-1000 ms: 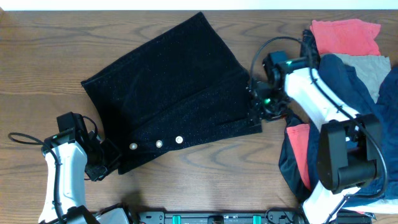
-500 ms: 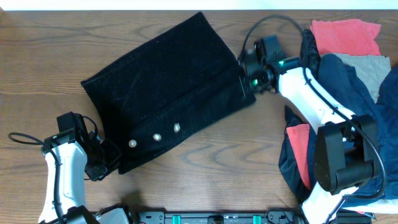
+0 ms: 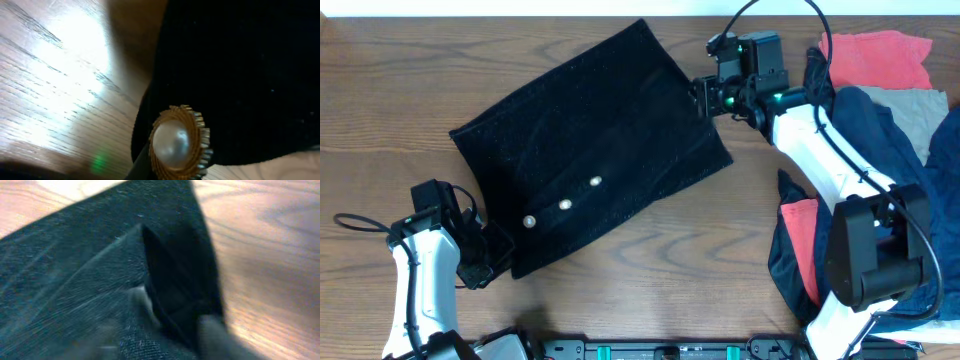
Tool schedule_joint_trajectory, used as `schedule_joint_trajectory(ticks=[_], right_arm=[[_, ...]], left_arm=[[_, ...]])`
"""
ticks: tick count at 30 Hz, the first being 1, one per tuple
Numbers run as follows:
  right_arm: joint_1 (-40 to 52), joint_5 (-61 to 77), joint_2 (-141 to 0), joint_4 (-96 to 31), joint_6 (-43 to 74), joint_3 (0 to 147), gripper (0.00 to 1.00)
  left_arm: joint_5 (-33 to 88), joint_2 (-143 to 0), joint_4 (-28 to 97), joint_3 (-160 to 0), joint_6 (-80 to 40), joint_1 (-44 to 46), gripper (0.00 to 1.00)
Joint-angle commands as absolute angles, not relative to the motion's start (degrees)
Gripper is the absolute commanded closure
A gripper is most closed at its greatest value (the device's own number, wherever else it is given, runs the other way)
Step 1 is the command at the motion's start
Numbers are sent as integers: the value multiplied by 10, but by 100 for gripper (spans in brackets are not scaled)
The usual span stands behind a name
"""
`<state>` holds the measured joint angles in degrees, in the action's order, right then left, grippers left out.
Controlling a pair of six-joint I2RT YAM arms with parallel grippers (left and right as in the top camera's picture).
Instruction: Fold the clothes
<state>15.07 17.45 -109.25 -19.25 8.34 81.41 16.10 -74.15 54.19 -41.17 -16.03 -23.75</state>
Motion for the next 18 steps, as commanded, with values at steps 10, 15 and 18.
schedule_joint_trajectory(ticks=[10,15,18], right_arm=[[102,103,-1094,-460,113,811,2],[120,138,-1094,-439,121,760,7],[133,151,-1095,-406,129,731,11]], left_arm=[[139,-743,545,-415,-157,-240,94],[139,-743,544,-415,-157,-240,93],[139,-743,545,-415,-157,-240,94]])
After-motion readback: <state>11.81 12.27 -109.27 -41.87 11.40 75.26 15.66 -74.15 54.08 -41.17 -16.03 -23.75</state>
